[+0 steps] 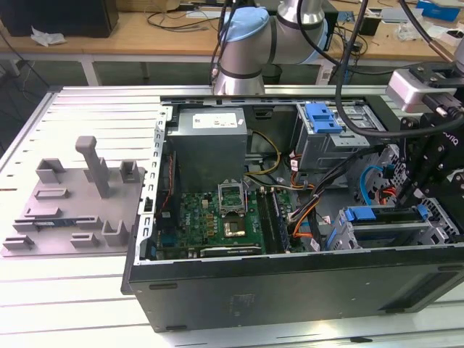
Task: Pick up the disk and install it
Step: 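Insert the first disk wire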
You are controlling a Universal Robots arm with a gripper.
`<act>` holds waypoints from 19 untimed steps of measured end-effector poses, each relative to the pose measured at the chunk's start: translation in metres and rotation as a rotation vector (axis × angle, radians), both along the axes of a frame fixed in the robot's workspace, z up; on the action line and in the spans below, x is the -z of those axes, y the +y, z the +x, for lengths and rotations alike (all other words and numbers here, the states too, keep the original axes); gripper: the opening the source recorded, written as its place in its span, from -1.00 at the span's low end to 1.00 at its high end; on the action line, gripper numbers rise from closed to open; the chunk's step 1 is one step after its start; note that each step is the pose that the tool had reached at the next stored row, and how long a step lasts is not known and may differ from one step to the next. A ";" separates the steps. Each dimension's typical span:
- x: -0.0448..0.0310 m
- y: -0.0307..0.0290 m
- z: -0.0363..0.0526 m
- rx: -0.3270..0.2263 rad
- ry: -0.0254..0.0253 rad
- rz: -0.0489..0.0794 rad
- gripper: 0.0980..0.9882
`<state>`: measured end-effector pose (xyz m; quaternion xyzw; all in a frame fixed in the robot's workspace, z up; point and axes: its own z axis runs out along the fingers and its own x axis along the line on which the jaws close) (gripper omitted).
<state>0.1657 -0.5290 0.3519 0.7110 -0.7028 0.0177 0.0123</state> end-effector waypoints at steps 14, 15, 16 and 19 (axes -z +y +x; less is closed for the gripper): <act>0.0051 0.0000 0.0005 0.000 -0.0001 0.000 -0.85; 0.0054 0.0000 0.0005 0.000 -0.0001 0.000 -0.85; 0.0055 0.0000 0.0005 0.000 0.0000 0.000 -0.85; 0.0061 0.0000 0.0005 0.000 0.0000 0.000 -0.85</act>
